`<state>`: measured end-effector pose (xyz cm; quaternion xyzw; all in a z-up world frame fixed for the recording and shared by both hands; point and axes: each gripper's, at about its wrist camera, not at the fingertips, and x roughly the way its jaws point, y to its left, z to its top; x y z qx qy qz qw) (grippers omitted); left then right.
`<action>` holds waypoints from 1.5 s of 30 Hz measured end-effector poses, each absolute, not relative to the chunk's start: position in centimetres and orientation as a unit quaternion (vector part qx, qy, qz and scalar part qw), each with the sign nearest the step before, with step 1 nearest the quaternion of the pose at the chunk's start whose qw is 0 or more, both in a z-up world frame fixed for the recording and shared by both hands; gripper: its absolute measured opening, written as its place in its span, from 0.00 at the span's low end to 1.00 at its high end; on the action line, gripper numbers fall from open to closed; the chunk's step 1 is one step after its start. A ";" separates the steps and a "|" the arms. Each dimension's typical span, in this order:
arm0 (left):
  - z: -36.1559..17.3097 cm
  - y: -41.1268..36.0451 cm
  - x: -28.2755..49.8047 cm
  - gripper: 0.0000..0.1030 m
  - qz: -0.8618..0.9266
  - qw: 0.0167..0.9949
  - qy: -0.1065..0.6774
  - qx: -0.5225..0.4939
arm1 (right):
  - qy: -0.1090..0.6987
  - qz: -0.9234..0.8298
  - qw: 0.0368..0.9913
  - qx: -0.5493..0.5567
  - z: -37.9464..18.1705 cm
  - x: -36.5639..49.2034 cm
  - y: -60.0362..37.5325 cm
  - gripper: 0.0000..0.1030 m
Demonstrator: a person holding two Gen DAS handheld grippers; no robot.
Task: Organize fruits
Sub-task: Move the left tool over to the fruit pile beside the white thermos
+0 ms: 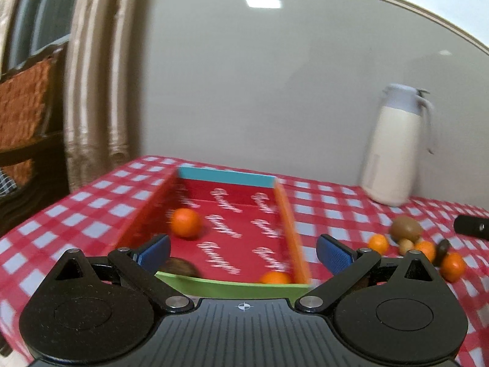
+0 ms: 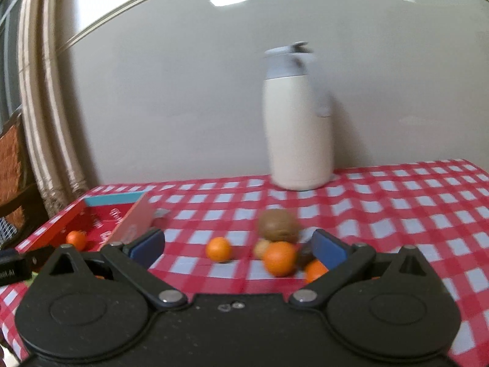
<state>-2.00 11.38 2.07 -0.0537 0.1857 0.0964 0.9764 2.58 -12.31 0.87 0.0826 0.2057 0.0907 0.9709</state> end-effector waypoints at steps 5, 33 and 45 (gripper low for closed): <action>1.8 8.3 -1.0 0.98 0.062 0.978 0.194 -0.035 | 0.203 0.049 0.973 0.099 0.8 1.8 -15.4 1.00; -0.5 -1.2 8.1 0.98 -0.007 0.969 0.241 0.055 | 0.189 -0.131 0.961 0.154 -0.1 -1.9 -25.5 1.00; -1.2 -2.1 11.6 0.96 -0.012 0.965 0.256 0.052 | 0.192 -0.124 0.960 0.161 -0.2 -2.0 -25.8 1.00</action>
